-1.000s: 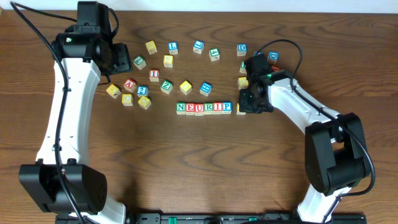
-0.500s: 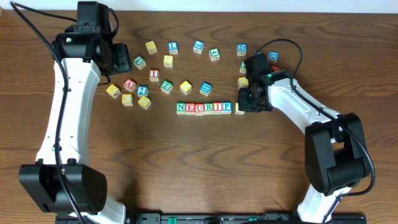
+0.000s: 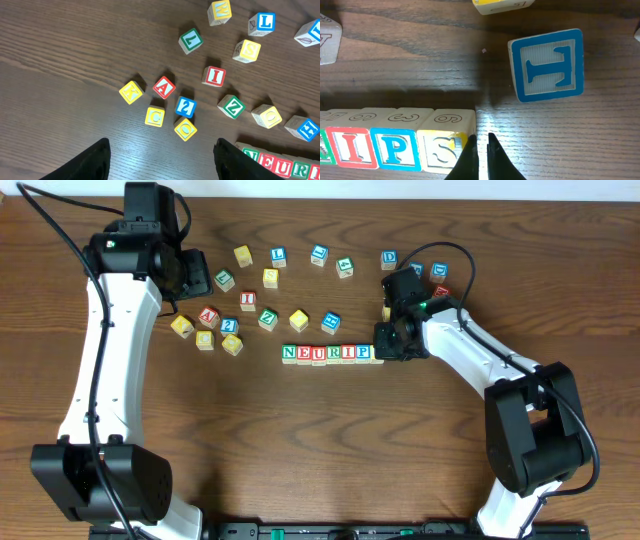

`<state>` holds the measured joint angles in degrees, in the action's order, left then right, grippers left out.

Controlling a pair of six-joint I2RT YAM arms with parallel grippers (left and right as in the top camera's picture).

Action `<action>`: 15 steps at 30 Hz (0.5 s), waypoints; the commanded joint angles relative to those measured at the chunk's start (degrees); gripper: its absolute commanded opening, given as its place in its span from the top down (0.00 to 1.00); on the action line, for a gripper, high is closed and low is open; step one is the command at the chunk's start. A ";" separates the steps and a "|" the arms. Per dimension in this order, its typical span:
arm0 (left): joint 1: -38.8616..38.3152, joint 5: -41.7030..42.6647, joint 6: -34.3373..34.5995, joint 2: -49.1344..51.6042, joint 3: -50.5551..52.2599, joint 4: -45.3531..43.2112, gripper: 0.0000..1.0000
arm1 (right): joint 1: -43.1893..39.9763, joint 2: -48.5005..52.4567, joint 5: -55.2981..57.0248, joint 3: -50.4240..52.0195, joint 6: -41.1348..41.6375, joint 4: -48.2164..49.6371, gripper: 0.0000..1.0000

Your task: Spell out NEURIPS

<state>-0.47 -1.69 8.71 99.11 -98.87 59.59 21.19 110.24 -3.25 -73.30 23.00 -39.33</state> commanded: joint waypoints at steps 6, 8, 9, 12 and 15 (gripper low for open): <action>0.09 -0.48 -0.55 -0.13 -0.02 0.11 0.34 | -0.48 -0.50 0.07 -1.07 -0.70 -0.63 0.95; 0.09 -0.48 -0.55 -0.35 -0.52 0.15 0.35 | -1.05 -2.16 0.22 -2.69 -1.90 -2.21 0.93; 0.09 -0.48 -0.55 -0.59 -0.98 0.26 0.34 | -1.40 -3.19 0.31 -3.50 -2.49 -2.99 0.91; 0.09 -0.50 -0.59 -2.27 -2.95 0.79 0.34 | -2.54 -7.23 0.55 -6.38 -4.26 -5.99 0.84; 0.15 -0.48 -0.57 -5.35 -4.39 0.79 0.34 | -3.43 -12.11 0.55 -8.57 -6.23 -8.61 0.66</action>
<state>-0.47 -1.69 8.71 98.32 -99.90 60.20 18.79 104.88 -3.11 -78.19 19.84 -47.07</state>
